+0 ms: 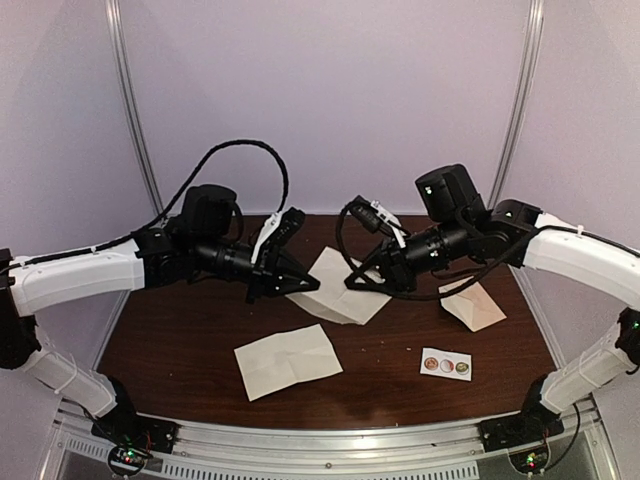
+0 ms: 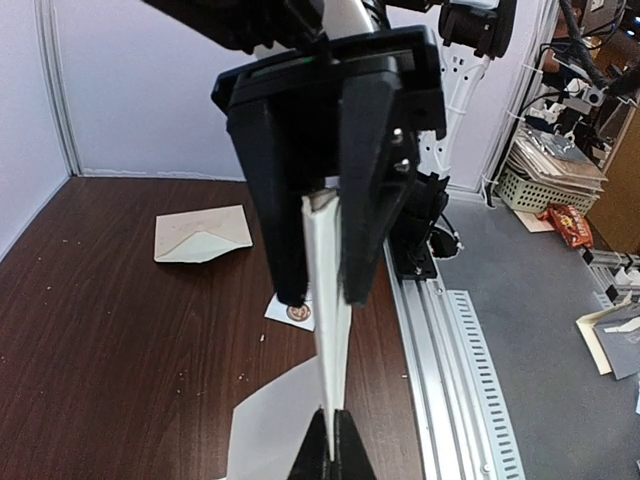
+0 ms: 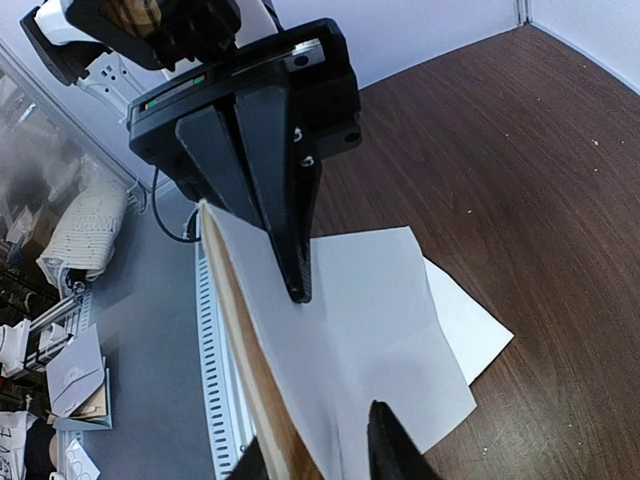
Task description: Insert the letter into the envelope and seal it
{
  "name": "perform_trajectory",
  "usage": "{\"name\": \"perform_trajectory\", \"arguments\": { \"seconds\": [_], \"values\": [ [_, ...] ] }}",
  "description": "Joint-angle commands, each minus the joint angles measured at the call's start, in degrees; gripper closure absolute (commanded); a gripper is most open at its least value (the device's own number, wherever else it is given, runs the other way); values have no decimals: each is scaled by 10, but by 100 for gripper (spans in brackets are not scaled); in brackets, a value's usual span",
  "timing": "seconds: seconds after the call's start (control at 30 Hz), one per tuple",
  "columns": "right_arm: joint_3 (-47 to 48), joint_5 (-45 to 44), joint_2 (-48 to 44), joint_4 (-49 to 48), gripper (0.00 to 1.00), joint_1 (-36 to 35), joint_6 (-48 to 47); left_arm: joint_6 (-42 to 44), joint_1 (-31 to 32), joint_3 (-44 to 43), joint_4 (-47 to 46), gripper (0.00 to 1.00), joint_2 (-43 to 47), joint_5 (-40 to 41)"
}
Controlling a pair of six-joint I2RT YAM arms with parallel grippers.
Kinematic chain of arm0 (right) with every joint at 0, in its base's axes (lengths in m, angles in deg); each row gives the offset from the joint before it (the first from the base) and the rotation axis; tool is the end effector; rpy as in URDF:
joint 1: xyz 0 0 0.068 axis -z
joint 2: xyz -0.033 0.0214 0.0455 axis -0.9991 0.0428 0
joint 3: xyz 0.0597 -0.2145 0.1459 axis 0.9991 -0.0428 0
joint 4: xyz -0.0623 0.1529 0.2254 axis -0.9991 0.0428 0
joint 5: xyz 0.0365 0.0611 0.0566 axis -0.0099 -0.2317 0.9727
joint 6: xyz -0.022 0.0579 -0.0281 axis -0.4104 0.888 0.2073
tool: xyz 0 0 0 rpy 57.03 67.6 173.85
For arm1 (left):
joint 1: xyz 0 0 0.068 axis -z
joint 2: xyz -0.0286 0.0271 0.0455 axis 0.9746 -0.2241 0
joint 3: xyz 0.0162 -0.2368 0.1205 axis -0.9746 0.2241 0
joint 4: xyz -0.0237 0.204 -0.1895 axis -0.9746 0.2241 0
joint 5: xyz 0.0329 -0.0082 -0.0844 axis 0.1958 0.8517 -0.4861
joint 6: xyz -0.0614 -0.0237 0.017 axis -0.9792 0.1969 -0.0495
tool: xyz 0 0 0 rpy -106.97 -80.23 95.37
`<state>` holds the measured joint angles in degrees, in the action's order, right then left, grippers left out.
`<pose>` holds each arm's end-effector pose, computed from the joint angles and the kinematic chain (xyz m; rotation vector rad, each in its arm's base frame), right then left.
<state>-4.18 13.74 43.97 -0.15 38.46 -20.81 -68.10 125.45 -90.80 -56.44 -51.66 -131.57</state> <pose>0.1908 0.2741 0.3384 -1.2630 1.9238 1.2754 0.2015 -0.2849 0.2966 1.3502 1.5870 -1.2810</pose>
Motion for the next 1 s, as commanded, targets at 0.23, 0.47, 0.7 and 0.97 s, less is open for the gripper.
{"name": "perform_trajectory", "arguments": {
  "seconds": [0.23,0.47,0.7,0.97],
  "values": [
    [-54,-94,-38,-118,100,-7,44,-8,4,22,-48,66,57,195],
    [-126,-259,-83,-194,100,28,122,-72,3,72,-136,38,154,344],
    [-178,-330,-109,-293,100,29,166,-287,4,123,-256,38,160,383],
    [-241,-222,-120,-464,100,4,212,-427,50,172,-386,41,100,360]
  ]
}}
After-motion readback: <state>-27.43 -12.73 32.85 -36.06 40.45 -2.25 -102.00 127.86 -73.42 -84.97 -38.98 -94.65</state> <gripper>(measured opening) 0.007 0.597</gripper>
